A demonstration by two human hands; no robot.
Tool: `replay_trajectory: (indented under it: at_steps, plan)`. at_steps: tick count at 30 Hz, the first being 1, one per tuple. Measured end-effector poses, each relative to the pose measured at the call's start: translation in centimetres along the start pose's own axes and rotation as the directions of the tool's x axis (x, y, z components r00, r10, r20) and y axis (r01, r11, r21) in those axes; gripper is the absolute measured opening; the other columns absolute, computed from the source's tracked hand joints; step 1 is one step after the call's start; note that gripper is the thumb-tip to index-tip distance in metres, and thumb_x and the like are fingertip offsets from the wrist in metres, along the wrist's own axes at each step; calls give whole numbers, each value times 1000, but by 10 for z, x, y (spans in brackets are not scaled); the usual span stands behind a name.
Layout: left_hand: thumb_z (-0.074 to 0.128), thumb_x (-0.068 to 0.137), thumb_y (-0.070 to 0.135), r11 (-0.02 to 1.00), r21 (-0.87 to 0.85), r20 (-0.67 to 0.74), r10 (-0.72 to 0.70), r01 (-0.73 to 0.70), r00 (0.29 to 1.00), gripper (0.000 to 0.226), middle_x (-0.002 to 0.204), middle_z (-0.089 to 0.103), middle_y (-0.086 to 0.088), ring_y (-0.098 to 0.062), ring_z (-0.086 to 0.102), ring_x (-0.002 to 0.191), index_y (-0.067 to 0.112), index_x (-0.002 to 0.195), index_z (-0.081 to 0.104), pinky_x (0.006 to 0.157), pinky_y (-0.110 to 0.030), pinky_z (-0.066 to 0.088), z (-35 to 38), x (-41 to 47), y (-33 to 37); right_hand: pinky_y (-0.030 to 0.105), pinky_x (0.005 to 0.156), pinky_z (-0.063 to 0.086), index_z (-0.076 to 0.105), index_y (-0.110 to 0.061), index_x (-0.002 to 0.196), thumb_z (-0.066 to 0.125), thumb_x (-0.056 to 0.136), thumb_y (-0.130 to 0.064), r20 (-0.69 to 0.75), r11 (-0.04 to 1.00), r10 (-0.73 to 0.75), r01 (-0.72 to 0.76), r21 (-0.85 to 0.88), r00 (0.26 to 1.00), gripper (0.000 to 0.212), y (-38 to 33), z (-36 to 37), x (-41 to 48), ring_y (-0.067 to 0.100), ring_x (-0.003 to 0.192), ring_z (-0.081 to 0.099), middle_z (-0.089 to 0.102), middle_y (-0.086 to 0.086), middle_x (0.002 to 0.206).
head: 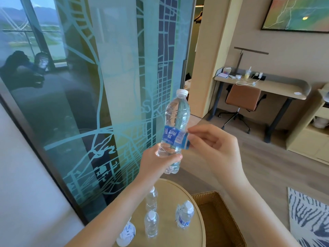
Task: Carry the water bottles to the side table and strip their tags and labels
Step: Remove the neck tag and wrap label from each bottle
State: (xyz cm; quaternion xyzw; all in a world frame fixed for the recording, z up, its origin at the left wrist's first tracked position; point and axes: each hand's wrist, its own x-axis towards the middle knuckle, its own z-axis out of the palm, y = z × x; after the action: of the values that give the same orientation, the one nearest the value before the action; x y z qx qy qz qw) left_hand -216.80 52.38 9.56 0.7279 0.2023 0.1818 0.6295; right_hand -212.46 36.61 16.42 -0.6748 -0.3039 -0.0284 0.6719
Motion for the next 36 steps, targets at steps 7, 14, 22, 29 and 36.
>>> replay_trajectory:
  at_steps: [7,14,22,29,36]
  plan:
    - [80,59,37,999,30,18,-10,10,1000,23,75,74,13,5,67,68,31,80,72,65,-15,46,0,2,-2,36,83,63,78,-17,103,68,91,4,150,1000,12,-11,-11,989,27,-8,-1,-10,19,90,77,80,0,96]
    - [80,55,39,1000,-19,51,7,-6,999,30,81,77,10,2,71,72,31,83,75,57,-5,46,-6,0,-3,14,79,54,76,-13,106,66,94,0,-161,846,-393,288,-448,905,20,-13,-19,-4,4,86,71,75,-10,91]
    - [86,64,25,996,-75,127,54,-45,990,26,83,79,8,-2,74,75,35,87,79,56,-5,49,-5,-9,-2,19,74,54,63,-22,130,73,89,-41,-88,954,188,-203,-219,978,47,-11,-13,51,1,99,68,72,-9,116]
    - [86,62,32,995,-68,197,85,-73,977,30,88,79,5,-8,75,81,39,90,78,64,-13,55,-6,-14,-3,25,84,53,73,-20,116,76,88,-39,136,980,186,-173,-103,973,34,-5,-5,62,5,98,73,78,-7,104]
    - [85,59,36,990,-135,339,73,-28,938,40,100,79,1,-15,75,94,39,98,77,71,-16,56,-11,-19,-5,11,64,53,78,-13,103,87,77,-25,42,990,135,-133,-42,990,30,6,0,57,5,83,76,80,-8,88]
